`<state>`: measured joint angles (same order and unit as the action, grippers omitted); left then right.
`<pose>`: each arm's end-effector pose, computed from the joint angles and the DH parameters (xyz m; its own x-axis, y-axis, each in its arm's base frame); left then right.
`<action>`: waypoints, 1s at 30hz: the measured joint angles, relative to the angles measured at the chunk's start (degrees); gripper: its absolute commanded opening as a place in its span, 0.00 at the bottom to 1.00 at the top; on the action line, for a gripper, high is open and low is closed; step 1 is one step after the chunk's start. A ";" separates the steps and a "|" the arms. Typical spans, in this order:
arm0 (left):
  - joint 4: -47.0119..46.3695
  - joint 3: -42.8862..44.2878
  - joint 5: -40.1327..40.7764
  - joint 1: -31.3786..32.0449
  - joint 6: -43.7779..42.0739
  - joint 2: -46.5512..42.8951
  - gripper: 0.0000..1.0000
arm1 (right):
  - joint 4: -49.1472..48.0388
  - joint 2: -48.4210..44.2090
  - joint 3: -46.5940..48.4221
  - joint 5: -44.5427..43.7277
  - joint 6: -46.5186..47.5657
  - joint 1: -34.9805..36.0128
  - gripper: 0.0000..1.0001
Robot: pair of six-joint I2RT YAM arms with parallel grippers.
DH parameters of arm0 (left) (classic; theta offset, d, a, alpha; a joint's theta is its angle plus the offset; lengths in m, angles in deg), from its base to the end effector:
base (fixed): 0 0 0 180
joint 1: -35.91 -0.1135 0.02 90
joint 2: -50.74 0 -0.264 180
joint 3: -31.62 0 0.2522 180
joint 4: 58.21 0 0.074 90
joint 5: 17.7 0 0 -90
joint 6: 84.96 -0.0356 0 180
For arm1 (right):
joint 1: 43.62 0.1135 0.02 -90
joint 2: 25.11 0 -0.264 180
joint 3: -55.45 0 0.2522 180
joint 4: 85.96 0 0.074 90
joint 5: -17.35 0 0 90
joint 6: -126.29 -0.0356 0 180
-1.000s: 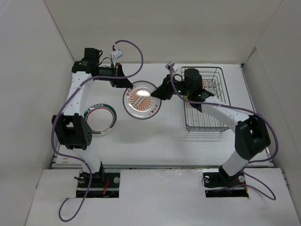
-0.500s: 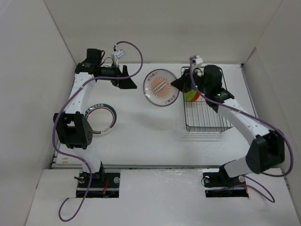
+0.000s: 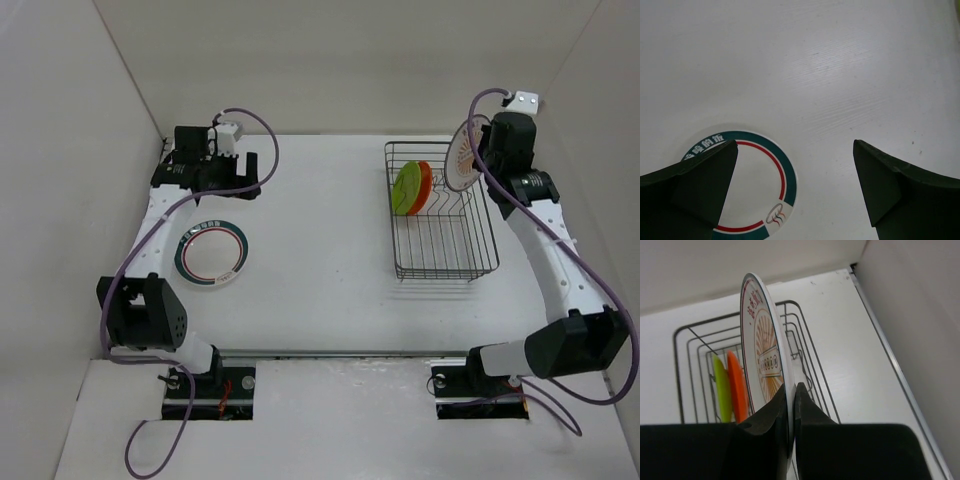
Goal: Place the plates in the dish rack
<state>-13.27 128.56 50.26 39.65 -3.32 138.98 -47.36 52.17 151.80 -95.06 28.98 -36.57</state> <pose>0.3459 -0.0360 0.3523 -0.5309 0.1698 -0.8302 0.4444 0.8900 -0.1022 0.3004 0.0235 0.4177 -0.2981 0.0817 -0.9510 0.2834 0.9590 -0.0065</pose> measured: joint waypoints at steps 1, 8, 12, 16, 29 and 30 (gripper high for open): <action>-0.28 -0.72 1.31 -0.02 0.13 -0.76 1.00 | 0.83 0.52 -0.02 -1.16 0.09 -0.17 0.00; -1.27 -2.95 5.81 0.00 0.48 -3.08 1.00 | 1.95 6.38 -0.04 -3.30 1.40 -0.72 0.00; -1.44 -2.95 6.47 0.00 0.46 -3.72 1.00 | 1.73 8.61 -0.20 -3.15 2.40 -0.85 0.00; -1.57 -3.15 6.80 0.00 0.42 -4.33 1.00 | 1.36 9.66 -0.26 -2.69 3.28 -1.11 0.00; -1.68 -6.60 6.82 -2.84 -1.03 -6.38 1.00 | -0.55 13.70 -1.03 -0.59 4.87 -1.16 0.64; -1.77 -7.45 6.82 -3.58 -1.25 -6.93 1.00 | -0.94 13.88 -1.01 -0.39 4.92 -1.16 0.77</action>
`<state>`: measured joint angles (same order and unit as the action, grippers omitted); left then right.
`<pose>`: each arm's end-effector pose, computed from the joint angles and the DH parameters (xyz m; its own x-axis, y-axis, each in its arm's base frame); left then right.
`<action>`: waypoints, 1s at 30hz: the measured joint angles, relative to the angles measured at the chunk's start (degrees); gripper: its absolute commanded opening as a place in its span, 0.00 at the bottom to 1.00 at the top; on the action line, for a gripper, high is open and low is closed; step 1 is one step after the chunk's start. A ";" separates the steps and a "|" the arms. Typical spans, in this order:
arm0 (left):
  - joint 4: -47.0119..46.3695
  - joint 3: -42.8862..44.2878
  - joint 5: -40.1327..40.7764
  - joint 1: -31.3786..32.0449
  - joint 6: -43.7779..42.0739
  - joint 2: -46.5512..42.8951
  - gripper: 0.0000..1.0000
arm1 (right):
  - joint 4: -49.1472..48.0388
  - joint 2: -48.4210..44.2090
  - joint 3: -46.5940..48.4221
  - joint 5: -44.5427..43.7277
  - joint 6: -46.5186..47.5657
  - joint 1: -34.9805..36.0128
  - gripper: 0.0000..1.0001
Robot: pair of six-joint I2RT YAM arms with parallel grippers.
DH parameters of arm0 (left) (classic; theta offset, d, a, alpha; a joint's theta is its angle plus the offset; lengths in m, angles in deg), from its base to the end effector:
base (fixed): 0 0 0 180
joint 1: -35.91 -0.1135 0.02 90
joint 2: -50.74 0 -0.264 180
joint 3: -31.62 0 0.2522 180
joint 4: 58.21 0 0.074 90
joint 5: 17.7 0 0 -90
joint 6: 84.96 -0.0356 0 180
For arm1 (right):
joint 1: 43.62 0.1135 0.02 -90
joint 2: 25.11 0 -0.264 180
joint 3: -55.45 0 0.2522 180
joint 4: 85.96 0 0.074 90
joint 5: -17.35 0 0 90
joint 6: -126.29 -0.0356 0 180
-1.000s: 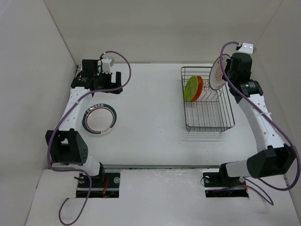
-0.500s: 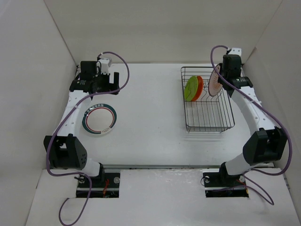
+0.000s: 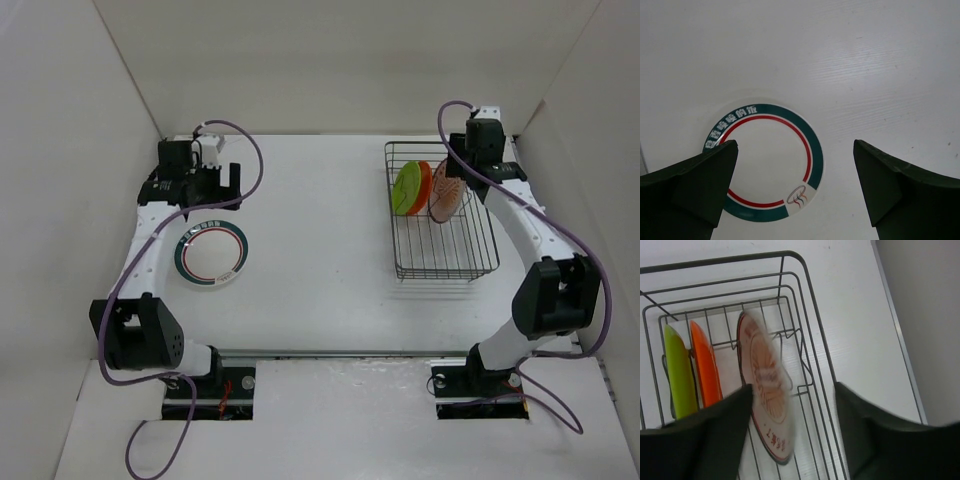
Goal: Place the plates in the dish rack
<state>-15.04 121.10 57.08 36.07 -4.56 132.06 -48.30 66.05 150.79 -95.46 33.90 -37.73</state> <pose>0.3185 -0.0102 0.3481 -0.5294 0.1624 -0.8327 0.3103 0.9505 -0.0119 0.3655 0.0238 0.3369 -0.5388 -0.0169 -0.8423 0.2497 0.9516 -0.1789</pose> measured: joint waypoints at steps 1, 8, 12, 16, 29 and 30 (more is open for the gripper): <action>-0.09 -0.87 -0.02 -0.94 -0.28 -0.61 1.00 | -0.42 0.13 0.00 0.20 -0.02 0.00 0.83; -1.42 -7.10 0.42 -8.17 -2.38 -5.11 1.00 | -1.40 -0.57 0.00 0.52 0.02 1.55 1.00; -2.03 -11.28 3.08 -11.87 -2.43 -9.27 1.00 | -1.38 -3.82 0.00 -1.31 -0.04 4.59 1.00; -3.50 -16.22 7.06 -14.49 -2.29 -13.44 1.00 | -1.68 -8.55 0.02 -3.32 -0.20 7.48 1.00; -5.73 -24.65 6.36 -27.67 -4.52 -13.11 1.00 | -2.86 -9.88 -0.11 -4.83 -0.42 6.08 1.00; -5.86 -24.65 5.09 -28.96 -5.07 -12.13 1.00 | -2.89 -10.10 -0.11 -4.09 -0.46 5.97 1.00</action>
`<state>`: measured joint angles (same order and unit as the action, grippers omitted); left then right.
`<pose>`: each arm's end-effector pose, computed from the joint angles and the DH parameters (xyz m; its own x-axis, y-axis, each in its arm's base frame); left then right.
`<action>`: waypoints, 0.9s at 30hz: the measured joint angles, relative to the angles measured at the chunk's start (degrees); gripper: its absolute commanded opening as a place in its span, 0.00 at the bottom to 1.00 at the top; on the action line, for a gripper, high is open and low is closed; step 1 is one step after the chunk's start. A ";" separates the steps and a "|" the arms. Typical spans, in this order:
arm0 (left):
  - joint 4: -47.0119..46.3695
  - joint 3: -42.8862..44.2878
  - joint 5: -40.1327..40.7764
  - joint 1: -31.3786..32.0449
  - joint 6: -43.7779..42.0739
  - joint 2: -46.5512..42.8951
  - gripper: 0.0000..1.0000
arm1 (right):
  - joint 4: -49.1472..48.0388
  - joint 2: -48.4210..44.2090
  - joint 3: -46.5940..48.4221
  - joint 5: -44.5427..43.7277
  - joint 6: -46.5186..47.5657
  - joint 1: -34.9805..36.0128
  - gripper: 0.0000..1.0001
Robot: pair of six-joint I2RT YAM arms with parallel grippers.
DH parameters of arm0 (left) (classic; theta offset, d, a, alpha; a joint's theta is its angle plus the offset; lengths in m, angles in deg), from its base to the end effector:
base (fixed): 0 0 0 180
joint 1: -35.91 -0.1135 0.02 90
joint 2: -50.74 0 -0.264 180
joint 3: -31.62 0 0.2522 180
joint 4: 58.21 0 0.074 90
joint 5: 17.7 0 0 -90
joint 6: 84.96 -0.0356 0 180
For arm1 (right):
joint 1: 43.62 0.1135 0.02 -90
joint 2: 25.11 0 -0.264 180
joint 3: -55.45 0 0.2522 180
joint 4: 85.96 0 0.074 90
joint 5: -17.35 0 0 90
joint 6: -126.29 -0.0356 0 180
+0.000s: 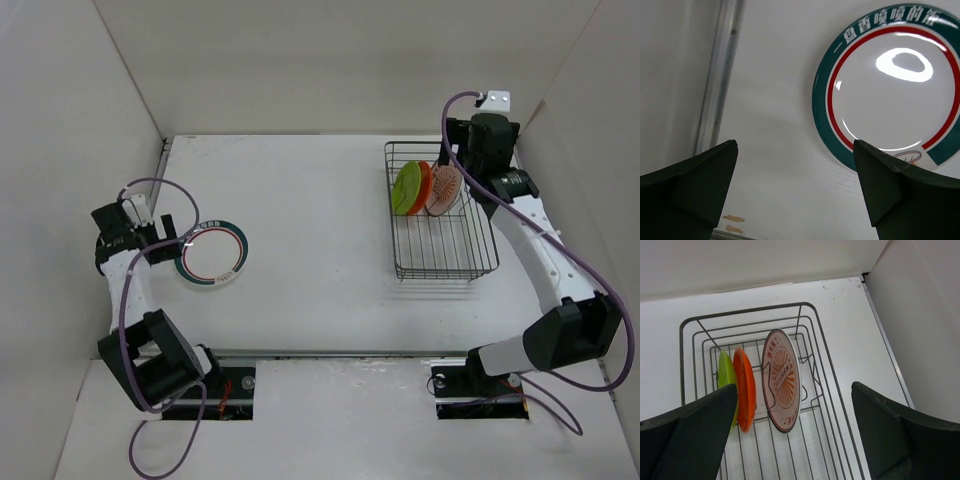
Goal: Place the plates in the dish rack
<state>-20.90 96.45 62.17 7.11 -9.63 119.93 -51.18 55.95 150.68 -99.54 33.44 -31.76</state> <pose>0.2301 0.1194 0.2686 -0.6546 -0.0754 -0.7522 -0.1999 0.9769 0.0761 0.3189 0.0505 0.3988 -0.3326 -0.0245 -0.9428 0.2478 0.9623 -0.1125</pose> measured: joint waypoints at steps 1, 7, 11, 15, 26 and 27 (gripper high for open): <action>0.02 0.00 -1.18 -1.09 -0.57 1.14 1.00 | 0.00 -0.20 -0.04 0.33 0.00 -0.09 1.00; 3.39 3.19 -11.47 -8.00 -5.20 13.75 1.00 | -0.42 -3.87 -1.81 4.46 -0.26 -0.17 1.00; 5.95 6.51 -17.51 -9.46 -8.33 22.01 0.97 | -1.38 -5.07 -1.84 6.71 -0.26 -0.17 1.00; 8.22 9.66 -22.60 -9.40 -10.36 26.99 0.95 | -2.05 -5.31 -1.84 7.93 -0.26 -0.15 1.00; 8.55 14.82 -29.55 -8.31 -11.96 35.12 0.58 | -2.23 -5.31 -2.80 10.47 -0.26 -0.15 1.00; 8.41 14.80 -29.90 -7.82 -11.69 35.43 0.58 | -2.23 -5.31 -2.82 10.78 -0.26 -0.15 1.00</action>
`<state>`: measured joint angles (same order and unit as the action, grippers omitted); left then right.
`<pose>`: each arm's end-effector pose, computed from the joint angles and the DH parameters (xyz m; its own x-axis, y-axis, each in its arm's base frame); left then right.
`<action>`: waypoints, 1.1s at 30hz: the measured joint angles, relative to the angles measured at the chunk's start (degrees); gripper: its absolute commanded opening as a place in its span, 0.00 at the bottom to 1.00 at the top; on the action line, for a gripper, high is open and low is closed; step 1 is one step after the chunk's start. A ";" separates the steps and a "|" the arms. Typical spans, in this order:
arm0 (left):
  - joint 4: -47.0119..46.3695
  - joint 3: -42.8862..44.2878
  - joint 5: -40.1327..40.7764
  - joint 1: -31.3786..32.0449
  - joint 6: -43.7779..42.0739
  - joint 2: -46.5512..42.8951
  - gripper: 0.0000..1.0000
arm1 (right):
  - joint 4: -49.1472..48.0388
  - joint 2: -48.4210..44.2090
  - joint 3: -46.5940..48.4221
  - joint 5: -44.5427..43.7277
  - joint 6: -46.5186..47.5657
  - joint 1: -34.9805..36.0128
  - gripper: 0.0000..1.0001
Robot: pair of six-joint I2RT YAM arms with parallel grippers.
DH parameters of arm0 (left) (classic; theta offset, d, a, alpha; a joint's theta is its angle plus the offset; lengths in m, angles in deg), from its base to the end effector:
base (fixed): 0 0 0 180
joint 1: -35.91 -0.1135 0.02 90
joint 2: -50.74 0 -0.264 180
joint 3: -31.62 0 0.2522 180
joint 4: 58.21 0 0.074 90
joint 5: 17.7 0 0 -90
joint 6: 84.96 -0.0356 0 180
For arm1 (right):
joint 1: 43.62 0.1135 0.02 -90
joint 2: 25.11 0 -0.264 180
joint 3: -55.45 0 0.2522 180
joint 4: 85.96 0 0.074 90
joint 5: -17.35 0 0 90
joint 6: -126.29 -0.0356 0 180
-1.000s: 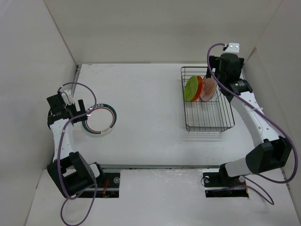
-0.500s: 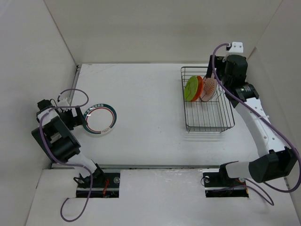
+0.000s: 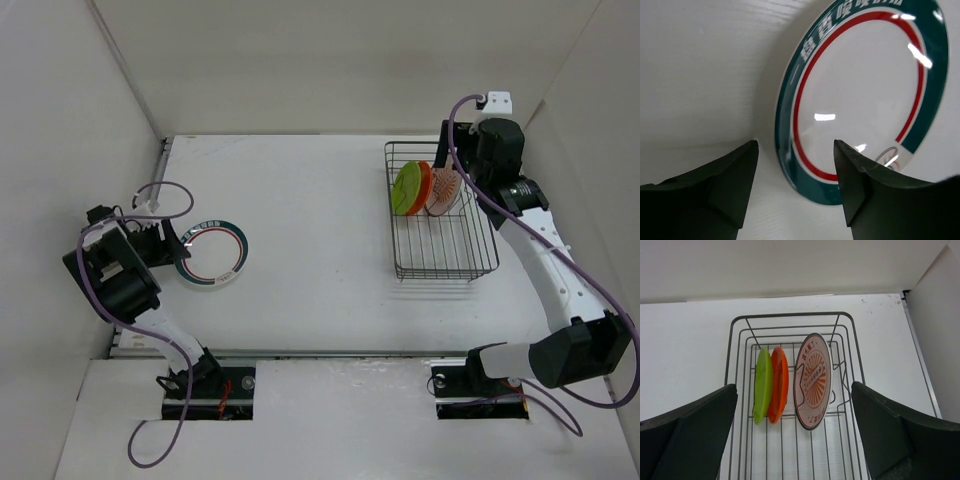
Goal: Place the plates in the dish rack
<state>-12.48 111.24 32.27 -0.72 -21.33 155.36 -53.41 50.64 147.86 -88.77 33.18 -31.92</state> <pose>0.2934 0.1896 0.1668 -0.8060 -0.1754 -0.5654 0.0798 0.9142 -0.3974 0.2965 0.0513 0.4121 -0.2641 -0.0015 -0.9645 0.0811 0.9964 -0.0237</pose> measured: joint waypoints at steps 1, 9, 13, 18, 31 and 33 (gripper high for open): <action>-0.50 -0.04 -0.13 0.39 -0.22 0.37 0.48 | 0.00 0.00 -0.02 0.24 0.00 0.00 1.00; -2.32 0.02 -3.96 0.98 2.05 3.63 0.00 | -0.33 0.02 -0.87 1.68 -0.15 0.00 1.00; -1.05 0.02 -6.40 0.98 2.95 4.50 0.00 | -0.39 0.04 -1.29 2.16 -0.35 0.24 1.00; 0.70 0.35 -8.09 1.05 1.31 4.50 0.00 | -0.46 0.11 -1.68 3.26 -0.61 0.37 1.00; 8.98 12.11 -11.23 14.75 -3.63 -6.99 0.00 | -11.26 1.29 -8.09 25.49 -2.16 3.93 1.00; 10.56 15.28 -12.31 17.07 -3.65 -8.11 0.00 | -14.60 2.12 -9.33 31.71 -2.25 5.44 1.00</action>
<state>-1.92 126.52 19.97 16.35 -24.98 147.25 -68.01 52.76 138.53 -57.05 30.93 -26.47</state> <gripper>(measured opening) 0.054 0.999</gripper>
